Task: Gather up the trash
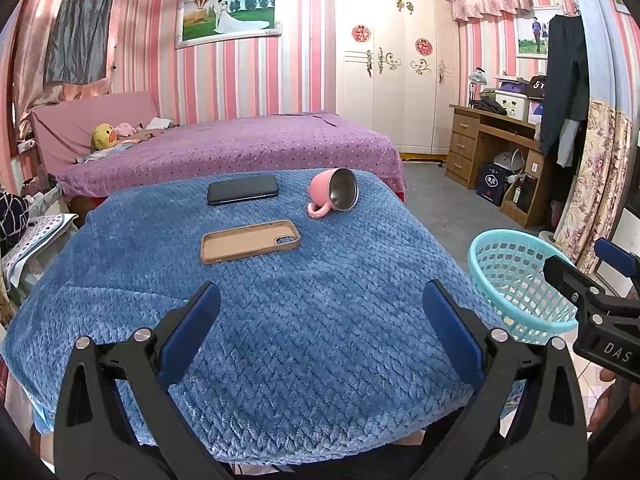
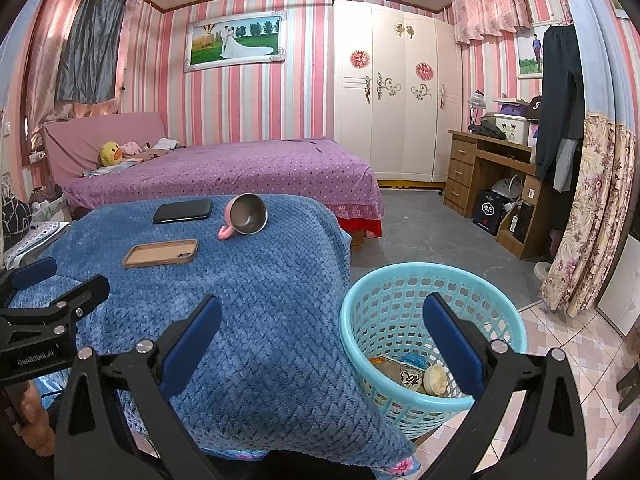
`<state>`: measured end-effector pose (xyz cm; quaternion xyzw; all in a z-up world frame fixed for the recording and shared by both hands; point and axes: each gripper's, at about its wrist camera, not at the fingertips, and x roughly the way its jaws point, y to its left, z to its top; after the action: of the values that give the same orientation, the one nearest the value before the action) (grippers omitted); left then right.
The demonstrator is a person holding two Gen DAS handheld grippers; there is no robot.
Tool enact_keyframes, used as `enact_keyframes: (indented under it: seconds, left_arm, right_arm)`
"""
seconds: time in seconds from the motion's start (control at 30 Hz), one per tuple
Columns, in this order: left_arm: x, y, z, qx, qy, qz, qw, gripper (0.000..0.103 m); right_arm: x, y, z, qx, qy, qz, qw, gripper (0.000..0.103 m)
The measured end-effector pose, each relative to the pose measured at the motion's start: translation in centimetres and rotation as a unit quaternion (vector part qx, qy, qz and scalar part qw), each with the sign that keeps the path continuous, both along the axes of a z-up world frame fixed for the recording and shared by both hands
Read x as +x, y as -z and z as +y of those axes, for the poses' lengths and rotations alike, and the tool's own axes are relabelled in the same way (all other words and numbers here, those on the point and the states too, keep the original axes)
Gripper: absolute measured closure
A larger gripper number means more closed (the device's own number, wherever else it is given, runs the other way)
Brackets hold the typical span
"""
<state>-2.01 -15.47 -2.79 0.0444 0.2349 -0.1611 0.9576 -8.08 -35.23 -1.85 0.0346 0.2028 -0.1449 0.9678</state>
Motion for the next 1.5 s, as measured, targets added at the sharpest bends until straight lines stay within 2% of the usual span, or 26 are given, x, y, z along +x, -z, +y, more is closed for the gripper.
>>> enact_keyframes:
  seconds: [1.5]
  left_arm:
    - [-0.03, 0.02, 0.59, -0.005, -0.011, 0.002, 0.9999, 0.005]
  right_arm:
    - [0.31, 0.12, 0.13, -0.008, -0.008, 0.001, 1.0, 0.005]
